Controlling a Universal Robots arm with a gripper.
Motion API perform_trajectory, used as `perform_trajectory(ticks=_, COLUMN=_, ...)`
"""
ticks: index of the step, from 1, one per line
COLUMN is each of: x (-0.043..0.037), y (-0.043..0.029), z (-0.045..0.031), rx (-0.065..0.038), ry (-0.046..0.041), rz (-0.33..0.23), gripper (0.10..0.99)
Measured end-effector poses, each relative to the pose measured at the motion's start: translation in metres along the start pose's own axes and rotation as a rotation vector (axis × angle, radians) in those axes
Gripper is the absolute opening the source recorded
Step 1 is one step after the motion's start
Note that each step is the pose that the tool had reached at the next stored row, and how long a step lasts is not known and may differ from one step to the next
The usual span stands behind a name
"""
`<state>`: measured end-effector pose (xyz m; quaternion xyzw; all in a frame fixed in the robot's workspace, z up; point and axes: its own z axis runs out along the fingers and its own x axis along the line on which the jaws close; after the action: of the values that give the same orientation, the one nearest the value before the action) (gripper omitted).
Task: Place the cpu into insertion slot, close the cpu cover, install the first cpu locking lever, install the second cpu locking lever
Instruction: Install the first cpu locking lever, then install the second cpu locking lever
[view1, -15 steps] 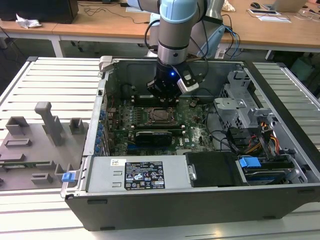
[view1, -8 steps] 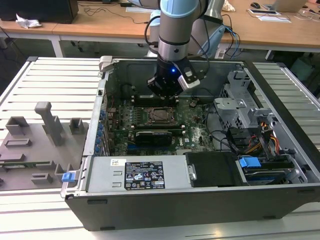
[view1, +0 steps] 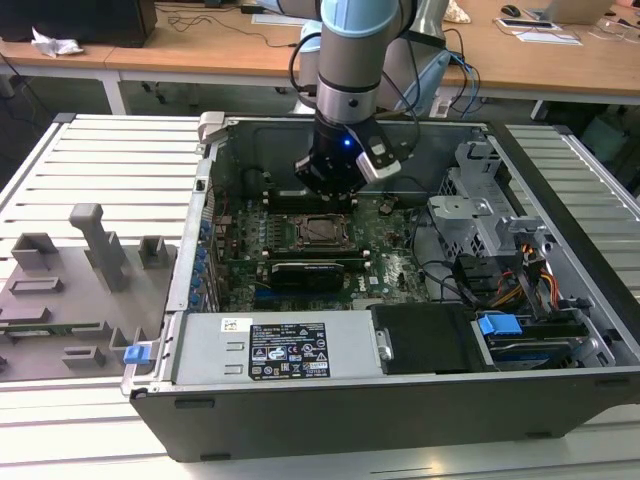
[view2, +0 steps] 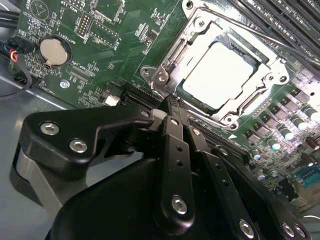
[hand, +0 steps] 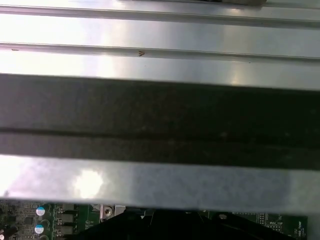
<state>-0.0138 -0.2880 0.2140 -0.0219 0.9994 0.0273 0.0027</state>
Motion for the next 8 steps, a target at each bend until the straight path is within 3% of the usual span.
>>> perform_trajectory(ticks=8, x=0.0002, y=-0.0043, z=-0.0003, rx=0.0, ry=0.0001, rz=0.0, gripper=0.106)
